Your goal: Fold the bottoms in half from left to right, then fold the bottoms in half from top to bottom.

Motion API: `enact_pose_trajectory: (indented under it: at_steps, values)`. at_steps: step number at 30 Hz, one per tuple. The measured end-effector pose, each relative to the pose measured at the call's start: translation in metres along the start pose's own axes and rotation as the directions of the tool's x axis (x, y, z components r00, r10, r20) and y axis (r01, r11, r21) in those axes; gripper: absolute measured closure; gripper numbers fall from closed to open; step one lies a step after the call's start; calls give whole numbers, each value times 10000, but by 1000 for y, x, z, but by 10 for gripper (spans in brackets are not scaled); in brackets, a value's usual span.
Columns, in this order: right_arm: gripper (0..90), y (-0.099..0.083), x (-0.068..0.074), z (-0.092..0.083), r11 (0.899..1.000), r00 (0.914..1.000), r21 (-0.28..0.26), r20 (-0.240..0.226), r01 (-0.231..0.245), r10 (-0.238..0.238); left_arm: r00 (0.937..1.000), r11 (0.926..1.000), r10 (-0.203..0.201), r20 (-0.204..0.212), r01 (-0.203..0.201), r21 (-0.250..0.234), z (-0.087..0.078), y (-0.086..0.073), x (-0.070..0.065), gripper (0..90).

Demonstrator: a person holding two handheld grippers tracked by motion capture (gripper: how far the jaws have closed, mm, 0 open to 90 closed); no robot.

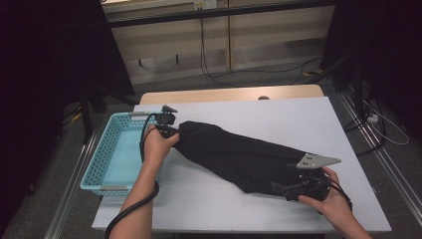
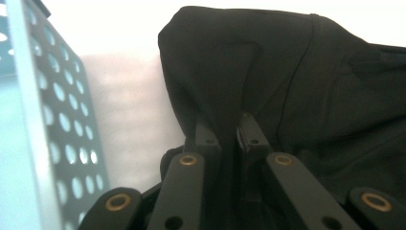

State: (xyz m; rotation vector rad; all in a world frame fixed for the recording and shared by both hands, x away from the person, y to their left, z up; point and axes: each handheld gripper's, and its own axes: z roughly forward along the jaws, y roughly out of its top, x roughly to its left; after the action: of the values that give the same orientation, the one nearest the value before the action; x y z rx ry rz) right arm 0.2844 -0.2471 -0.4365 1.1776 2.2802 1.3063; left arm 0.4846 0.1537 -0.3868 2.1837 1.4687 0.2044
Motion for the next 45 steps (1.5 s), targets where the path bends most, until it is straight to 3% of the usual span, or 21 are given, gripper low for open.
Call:
enact_pose_trajectory:
  at_steps: [7, 15, 19, 24, 25, 28, 34, 35, 36, 38, 45]
  values:
    - [121, -1, -1, -7, 9998, 10000, -162, 63, -61, 62, 9998, 9996, -7, -193, 13, 277, -8, 8, 2, 827]
    - [121, -2, -1, -10, 9997, 9999, -212, 89, -95, 97, 9977, 9999, 25, -676, -15, 160, -20, 17, 10, 827]
    - [121, -2, -1, -11, 9997, 9999, -222, 77, -104, 105, 9966, 9998, -198, -801, 198, 1, -26, 20, 16, 827]
    - [121, -3, -2, -11, 9997, 9999, -213, 88, -120, 122, 9993, 9998, 163, -343, -168, -144, -27, 21, 3, 827]
    - [121, -3, -2, -11, 9997, 9999, -201, 87, -140, 142, 9988, 9985, 484, -13, -485, -253, -25, 20, -9, 826]
    - [121, -4, -2, -11, 9998, 9998, -167, 95, -147, 148, 9949, 9958, 820, 592, -794, -464, -22, 16, -25, 825]
    - [121, -5, -1, -13, 9998, 9998, -178, 125, -127, 129, 9764, 9843, 1607, 1445, -1477, -970, -15, 3, -58, 824]
    - [121, -5, -1, -13, 9998, 9998, -178, 125, -127, 129, 9764, 9843, 1607, 1445, -1477, -970, -15, 3, -58, 824]
    - [121, -5, -1, -13, 9998, 9998, -168, 141, -145, 147, 9698, 9828, 1695, 1755, -1529, -1039, -12, -2, -63, 824]
    - [121, -5, -1, -12, 9998, 9998, -155, 134, -130, 132, 9641, 9834, 1657, 2076, -1457, -1084, -7, -7, -67, 824]
    - [121, -5, 1, -11, 9999, 9998, -129, 153, -116, 117, 9460, 9815, 1786, 2705, -1519, -1170, 15, -26, -83, 823]
